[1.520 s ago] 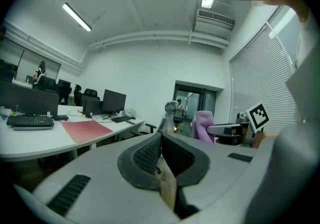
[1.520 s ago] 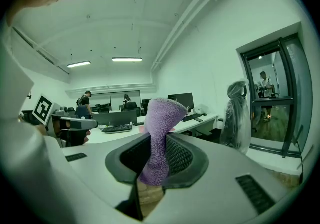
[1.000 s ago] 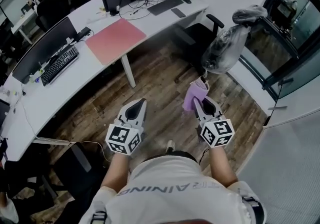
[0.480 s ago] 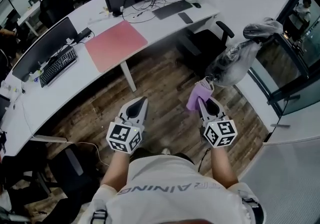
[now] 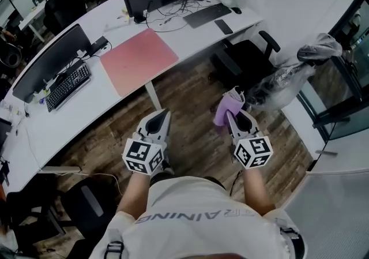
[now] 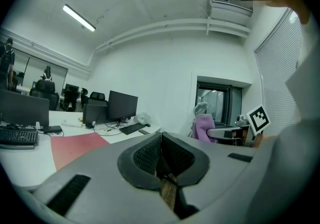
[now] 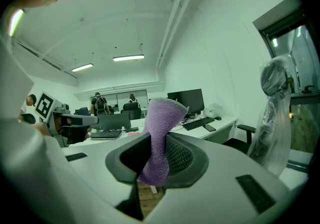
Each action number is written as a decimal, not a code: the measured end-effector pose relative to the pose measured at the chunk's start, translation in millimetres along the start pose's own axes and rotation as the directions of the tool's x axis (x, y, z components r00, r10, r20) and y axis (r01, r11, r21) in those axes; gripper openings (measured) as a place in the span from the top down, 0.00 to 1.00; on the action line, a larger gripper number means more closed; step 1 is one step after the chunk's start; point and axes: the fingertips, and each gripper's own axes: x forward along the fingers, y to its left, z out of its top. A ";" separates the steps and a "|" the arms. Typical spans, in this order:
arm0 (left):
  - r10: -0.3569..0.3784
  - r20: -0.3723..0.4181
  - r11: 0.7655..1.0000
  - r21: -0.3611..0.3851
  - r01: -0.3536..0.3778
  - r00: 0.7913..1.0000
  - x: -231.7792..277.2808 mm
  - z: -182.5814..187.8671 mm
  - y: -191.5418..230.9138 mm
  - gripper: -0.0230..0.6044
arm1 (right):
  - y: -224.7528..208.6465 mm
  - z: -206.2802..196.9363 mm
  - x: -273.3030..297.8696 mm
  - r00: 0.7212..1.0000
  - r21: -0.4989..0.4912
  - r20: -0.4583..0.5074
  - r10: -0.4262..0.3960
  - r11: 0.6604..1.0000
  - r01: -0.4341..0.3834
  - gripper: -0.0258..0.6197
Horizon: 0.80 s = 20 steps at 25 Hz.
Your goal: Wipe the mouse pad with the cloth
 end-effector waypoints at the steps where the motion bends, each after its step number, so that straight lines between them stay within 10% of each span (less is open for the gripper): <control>1: -0.003 0.002 1.000 0.001 0.003 1.000 4.1 4.4 12.8 0.91 | 3.0 3.6 12.9 1.000 -0.002 0.001 -0.002 1.000 0.002 0.81; 20: 0.131 0.000 0.991 -0.036 -0.131 0.991 0.1 34.6 263.4 0.91 | 112.8 24.2 257.4 0.991 -0.008 -0.049 0.121 0.993 -0.122 0.81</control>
